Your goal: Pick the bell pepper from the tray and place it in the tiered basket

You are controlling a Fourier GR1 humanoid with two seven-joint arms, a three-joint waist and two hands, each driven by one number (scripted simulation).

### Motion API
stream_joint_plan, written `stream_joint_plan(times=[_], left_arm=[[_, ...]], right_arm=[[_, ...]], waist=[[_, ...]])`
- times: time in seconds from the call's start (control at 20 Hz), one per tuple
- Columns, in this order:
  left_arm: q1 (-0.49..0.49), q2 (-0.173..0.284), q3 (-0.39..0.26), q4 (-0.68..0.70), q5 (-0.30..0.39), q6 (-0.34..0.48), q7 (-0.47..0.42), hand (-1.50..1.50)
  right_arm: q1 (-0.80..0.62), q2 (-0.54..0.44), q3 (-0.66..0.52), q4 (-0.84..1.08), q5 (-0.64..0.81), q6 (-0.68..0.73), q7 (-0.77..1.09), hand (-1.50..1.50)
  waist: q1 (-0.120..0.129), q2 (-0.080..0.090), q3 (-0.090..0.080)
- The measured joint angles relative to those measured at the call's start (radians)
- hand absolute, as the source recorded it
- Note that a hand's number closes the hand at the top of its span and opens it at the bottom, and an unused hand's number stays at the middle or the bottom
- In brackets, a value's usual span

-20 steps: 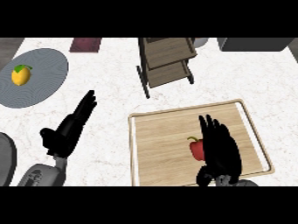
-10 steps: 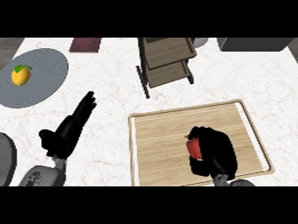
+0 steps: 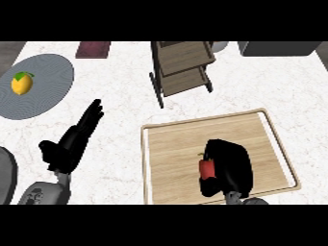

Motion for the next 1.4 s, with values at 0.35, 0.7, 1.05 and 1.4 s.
stream_joint_plan(times=[0.35,0.7,1.05,1.4], left_arm=[[0.031,0.01,0.031,0.002,0.001,0.027,-0.001,0.0],[0.046,0.01,0.029,0.004,0.001,0.022,-0.007,0.0],[0.022,-0.002,0.01,0.006,-0.006,0.013,-0.002,0.0],[-0.003,-0.009,-0.01,0.006,-0.011,-0.004,0.0,0.0]], right_arm=[[0.118,0.069,-0.146,-0.132,0.121,-0.002,0.366,1.5],[0.08,0.082,-0.165,-0.414,0.267,-0.009,0.471,1.5],[-0.104,0.086,-0.144,-0.58,0.449,0.04,0.494,1.5],[-0.328,0.089,-0.23,-0.568,0.493,0.112,0.498,1.5]], waist=[[-0.078,-0.022,-0.007],[-0.066,-0.029,-0.008],[-0.023,-0.02,-0.01],[0.024,-0.009,-0.01]])
